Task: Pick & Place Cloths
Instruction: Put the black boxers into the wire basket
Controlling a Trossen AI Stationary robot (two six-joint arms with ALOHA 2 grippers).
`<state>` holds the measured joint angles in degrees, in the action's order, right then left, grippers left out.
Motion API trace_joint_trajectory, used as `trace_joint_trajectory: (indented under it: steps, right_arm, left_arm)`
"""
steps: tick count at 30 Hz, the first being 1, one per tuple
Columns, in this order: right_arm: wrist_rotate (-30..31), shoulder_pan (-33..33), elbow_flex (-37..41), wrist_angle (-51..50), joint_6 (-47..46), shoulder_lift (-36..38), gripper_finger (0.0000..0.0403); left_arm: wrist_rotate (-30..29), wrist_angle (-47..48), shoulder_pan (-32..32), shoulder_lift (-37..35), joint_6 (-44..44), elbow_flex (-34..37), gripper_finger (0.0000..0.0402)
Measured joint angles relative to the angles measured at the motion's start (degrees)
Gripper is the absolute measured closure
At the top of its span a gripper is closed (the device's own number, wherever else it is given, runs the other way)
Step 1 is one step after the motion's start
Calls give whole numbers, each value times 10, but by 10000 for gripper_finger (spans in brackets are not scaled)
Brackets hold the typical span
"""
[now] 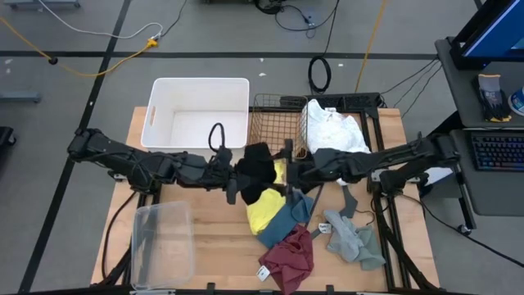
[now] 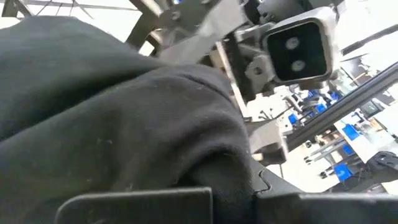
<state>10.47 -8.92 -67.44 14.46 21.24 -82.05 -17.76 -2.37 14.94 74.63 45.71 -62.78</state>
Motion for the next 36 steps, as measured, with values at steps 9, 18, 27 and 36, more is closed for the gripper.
trace_joint_trajectory:
  steps: [9, 18, 27, 36]
  right_arm:
    - [15, -3, 0, 2, -29, -14, 188]
    - [9, -3, 1, -2, -27, -11, 363]
    - [13, -3, 1, -3, -43, -11, 390]
    - [21, -2, 1, -53, -41, 5, 393]
  left_arm:
    - [7, -4, 2, 0, 0, 0, 394]
    - [7, -7, 2, 0, 5, 0, 389]
    - [14, -11, 3, 0, -33, 0, 294]
    - [43, 23, 3, -22, -114, 0, 186]
